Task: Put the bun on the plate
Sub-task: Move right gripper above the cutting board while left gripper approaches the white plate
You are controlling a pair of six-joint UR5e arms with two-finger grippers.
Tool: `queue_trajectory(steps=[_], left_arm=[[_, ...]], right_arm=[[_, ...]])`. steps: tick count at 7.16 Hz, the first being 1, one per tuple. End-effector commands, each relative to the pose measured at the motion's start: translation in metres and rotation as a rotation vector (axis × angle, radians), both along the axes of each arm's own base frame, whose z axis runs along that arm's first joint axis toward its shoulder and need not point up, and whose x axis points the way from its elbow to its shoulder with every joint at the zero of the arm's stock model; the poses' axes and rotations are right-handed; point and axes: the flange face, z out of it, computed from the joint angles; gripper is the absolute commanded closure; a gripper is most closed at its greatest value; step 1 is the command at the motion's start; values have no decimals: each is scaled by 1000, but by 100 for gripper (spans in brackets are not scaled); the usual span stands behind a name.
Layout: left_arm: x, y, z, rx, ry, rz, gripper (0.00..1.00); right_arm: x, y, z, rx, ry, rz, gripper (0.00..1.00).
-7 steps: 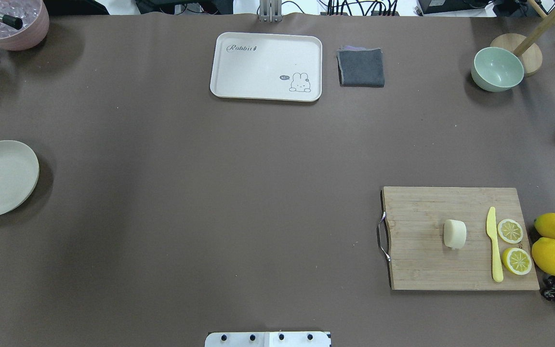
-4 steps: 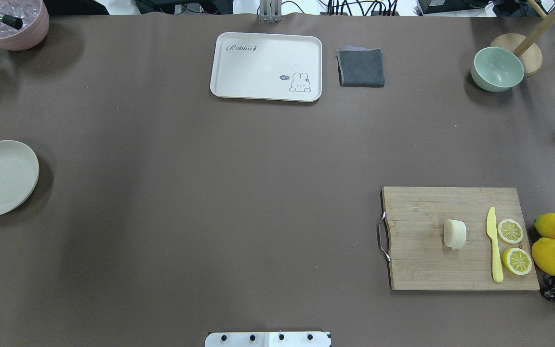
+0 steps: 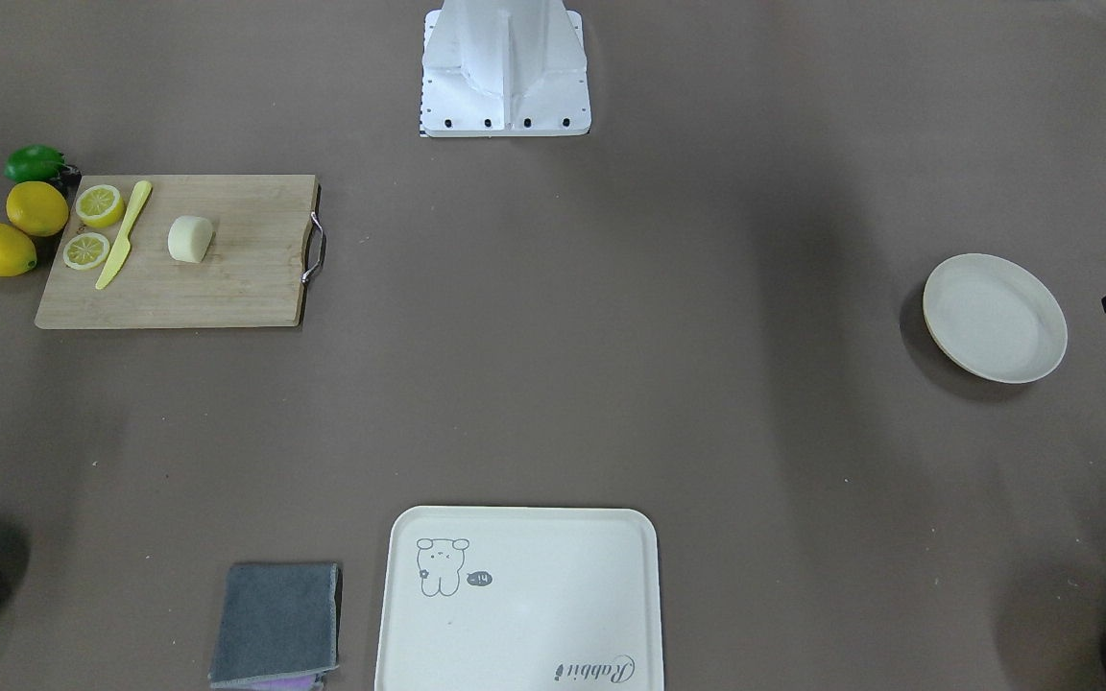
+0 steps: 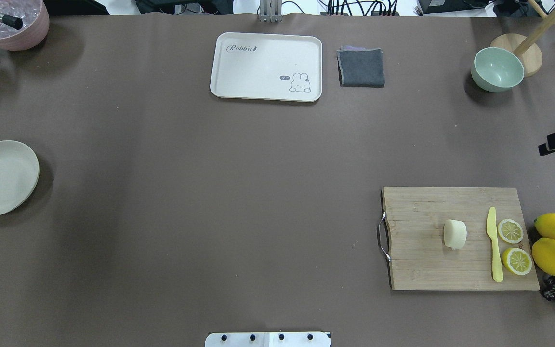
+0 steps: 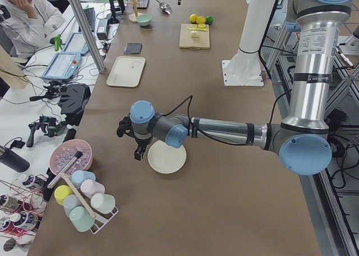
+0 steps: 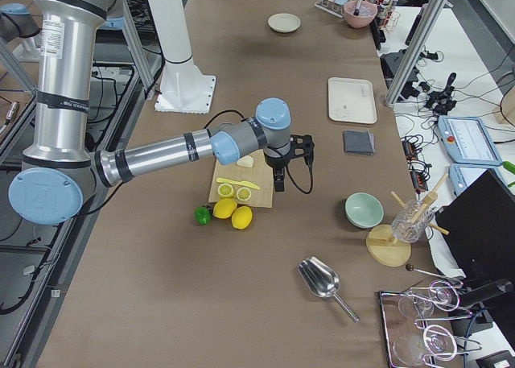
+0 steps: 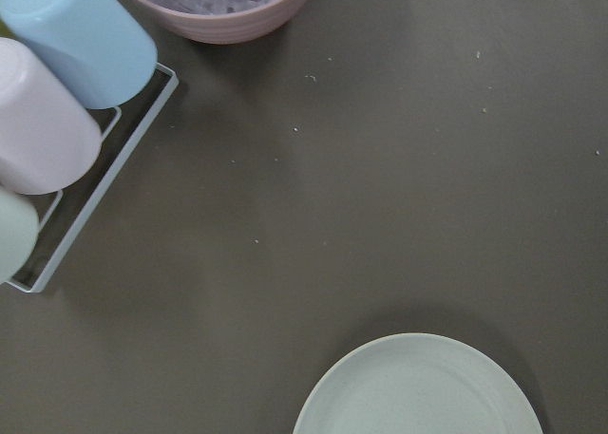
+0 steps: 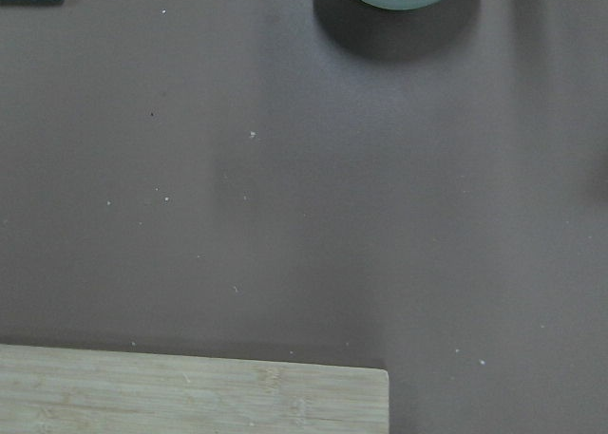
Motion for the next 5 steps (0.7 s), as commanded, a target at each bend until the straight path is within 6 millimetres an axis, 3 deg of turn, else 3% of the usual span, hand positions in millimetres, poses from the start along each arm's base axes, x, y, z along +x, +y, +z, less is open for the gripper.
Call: queue_trajectory(steps=[1, 3, 5], left_arm=[[13, 3, 56, -31, -4, 24, 2], [19, 13, 106, -50, -12, 39, 3], [18, 19, 118, -67, -9, 41, 5]], right_arm=[[-52, 14, -12, -11, -35, 23, 0], [-80, 26, -17, -30, -55, 44, 0], [-94, 31, -22, -23, -51, 59, 0]])
